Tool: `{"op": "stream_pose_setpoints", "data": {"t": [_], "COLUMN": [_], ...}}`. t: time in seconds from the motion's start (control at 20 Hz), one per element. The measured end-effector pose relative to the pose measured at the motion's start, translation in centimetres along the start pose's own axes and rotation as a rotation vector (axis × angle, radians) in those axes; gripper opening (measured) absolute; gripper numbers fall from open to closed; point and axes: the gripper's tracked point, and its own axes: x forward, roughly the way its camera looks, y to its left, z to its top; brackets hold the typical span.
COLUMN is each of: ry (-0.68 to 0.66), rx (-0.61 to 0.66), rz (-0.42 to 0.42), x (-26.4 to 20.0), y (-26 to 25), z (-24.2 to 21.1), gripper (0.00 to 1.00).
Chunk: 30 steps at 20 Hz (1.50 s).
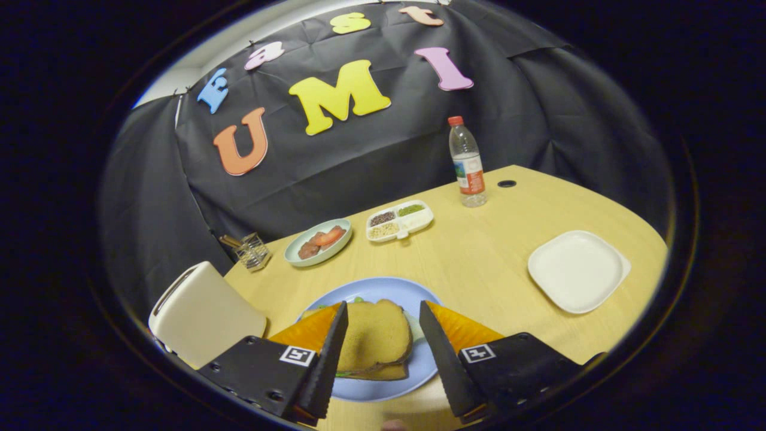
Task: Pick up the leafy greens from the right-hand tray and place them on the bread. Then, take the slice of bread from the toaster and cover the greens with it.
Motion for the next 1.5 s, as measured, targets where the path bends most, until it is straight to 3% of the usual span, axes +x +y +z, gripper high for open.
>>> {"op": "stream_pose_setpoints", "data": {"t": [0.1,0.35,0.55,0.85,1.2,1.5], "ry": [-0.057,-0.247,-0.352,-0.413,-0.492,-0.482], "rx": [-0.066,-0.201,-0.238,-0.251,-0.287,-0.326], "rz": [0.0,-0.012,-0.014,0.017,0.001,0.043], "x": [-2.3,-10.0,-16.6,-25.1,-28.3,-28.3], "y": [0.3,0.5,0.5,0.8,1.0,2.3], "z": [1.4,6.4,9.0,7.4,7.2,6.4], "gripper": [0.73,0.94,0.95,0.96,0.96,0.95]}}
